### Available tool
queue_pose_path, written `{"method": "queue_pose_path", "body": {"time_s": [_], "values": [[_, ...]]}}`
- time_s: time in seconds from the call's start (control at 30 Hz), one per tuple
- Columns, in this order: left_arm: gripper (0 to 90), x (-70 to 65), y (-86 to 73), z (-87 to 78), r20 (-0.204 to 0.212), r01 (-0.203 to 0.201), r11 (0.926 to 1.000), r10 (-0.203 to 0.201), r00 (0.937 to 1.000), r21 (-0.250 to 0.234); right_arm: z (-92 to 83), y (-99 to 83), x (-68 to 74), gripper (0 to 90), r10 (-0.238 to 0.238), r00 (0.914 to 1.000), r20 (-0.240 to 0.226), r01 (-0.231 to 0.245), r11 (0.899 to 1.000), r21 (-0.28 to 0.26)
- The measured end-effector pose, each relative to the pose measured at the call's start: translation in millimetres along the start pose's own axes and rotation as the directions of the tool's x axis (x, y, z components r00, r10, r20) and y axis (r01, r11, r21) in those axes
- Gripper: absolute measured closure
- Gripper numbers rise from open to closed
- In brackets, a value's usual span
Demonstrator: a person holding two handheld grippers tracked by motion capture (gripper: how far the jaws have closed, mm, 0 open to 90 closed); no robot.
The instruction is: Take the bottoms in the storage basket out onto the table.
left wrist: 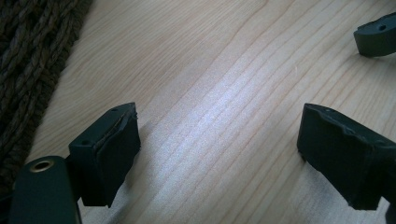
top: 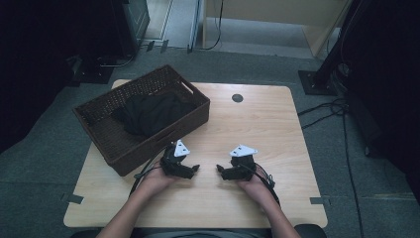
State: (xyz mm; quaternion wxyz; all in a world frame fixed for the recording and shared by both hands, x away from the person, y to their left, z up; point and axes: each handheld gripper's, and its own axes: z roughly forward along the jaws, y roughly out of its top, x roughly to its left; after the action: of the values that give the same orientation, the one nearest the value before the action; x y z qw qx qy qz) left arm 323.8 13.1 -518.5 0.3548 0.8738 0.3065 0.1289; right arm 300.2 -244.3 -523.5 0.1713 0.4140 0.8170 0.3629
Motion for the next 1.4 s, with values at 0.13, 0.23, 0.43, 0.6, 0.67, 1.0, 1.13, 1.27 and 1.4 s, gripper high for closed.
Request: {"method": "queue_pose_path", "body": {"time_s": [0.13, 0.23, 0.43, 0.6, 0.67, 1.0, 1.13, 1.27, 1.4], "values": [[12.7, 0.0, 0.0, 0.0, 0.000, 0.000, 1.0000, 0.000, 1.0000, 0.000, 0.0, 0.0, 0.0, 13.4, 0.000, 1.0000, -0.001, 0.000, 1.000, 0.000], [12.7, 0.0, 0.0, 0.0, 0.000, 0.000, 1.0000, 0.000, 1.0000, 0.000, 0.0, 0.0, 0.0, 13.4, 0.000, 1.0000, 0.000, 0.000, 1.000, 0.000], [12.6, 0.0, 0.0, 0.0, 0.000, 0.000, 1.0000, 0.000, 1.0000, 0.000, 0.0, 0.0, 0.0, 13.4, 0.000, 1.0000, -0.001, 0.000, 1.000, 0.000], [12.6, 0.0, 0.0, 0.0, 0.000, 0.000, 1.0000, 0.000, 1.0000, 0.000, 0.0, 0.0, 0.0, 13.4, 0.000, 1.0000, -0.001, 0.000, 1.000, 0.000], [12.4, -0.1, -0.1, 0.0, -0.004, 0.004, 1.0000, -0.004, 1.0000, 0.000, 0.0, 0.0, 0.0, 13.4, 0.000, 1.0000, -0.001, 0.000, 1.000, 0.000], [11.9, 0.6, -1.5, -1.1, -0.033, 0.035, 0.9994, -0.035, 0.9988, -0.003, 0.0, 0.0, 0.1, 13.4, 0.000, 1.0000, 0.000, 0.000, 1.000, 0.000], [12.0, 0.8, -3.1, -2.5, -0.059, 0.063, 0.9980, -0.063, 0.9963, -0.005, 0.0, 0.0, 0.1, 13.5, 0.000, 1.0000, 0.001, 0.000, 1.000, -0.001], [12.1, 0.8, -3.0, -2.5, -0.059, 0.062, 0.9980, -0.063, 0.9963, -0.005, -0.1, 0.0, 0.2, 13.5, 0.002, 1.0000, 0.001, -0.002, 1.000, 0.000], [11.1, 0.2, -2.7, -2.0, -0.057, 0.060, 0.9982, -0.060, 0.9965, -0.003, 0.0, 0.0, 0.1, 13.5, 0.000, 1.0000, 0.000, 0.000, 1.000, -0.001]]}}
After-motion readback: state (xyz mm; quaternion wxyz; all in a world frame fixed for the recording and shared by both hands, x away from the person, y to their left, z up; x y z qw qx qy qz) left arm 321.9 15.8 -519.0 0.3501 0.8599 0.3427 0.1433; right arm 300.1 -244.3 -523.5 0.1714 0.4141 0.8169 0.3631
